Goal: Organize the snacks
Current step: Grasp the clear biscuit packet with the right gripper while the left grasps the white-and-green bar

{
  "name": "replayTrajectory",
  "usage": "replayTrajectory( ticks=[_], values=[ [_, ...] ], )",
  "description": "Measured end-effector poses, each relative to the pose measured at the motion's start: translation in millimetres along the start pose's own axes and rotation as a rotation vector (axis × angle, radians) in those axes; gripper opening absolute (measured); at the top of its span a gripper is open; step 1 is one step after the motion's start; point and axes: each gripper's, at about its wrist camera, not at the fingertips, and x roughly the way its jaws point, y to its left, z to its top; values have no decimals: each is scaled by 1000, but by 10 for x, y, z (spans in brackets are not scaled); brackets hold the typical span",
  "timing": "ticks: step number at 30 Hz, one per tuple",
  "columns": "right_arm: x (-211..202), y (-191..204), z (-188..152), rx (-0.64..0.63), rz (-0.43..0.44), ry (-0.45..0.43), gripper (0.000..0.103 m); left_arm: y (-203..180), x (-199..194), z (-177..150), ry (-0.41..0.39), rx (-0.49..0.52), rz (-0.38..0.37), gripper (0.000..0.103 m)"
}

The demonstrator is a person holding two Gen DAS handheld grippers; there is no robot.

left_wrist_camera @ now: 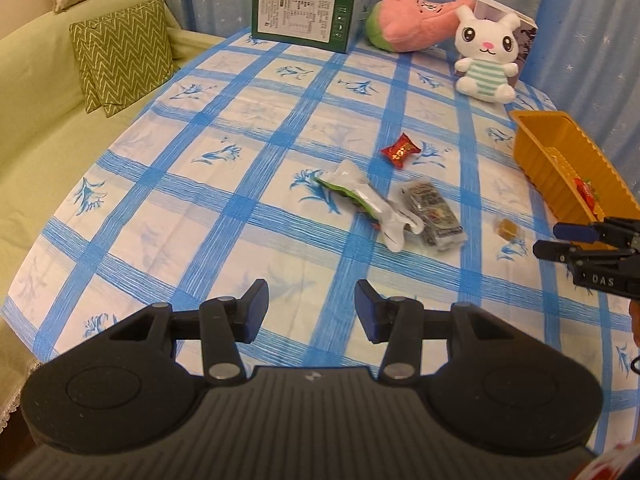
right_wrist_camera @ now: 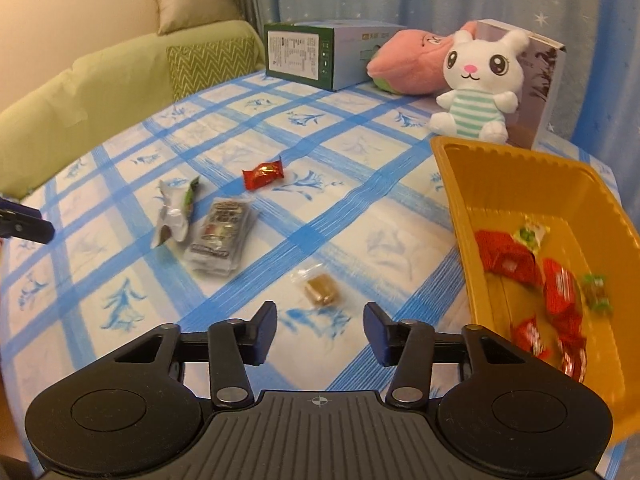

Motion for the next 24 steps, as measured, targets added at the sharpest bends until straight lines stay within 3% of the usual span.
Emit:
replayTrajectory(
  ticks=[11, 24],
  values=[
    [412, -46, 155, -116, 12, 68, 37, 50, 172, 100, 24, 0, -5, 44],
    [593, 2, 204, -147, 33, 98, 29, -31, 326, 211, 36, 18, -26, 44]
  ],
)
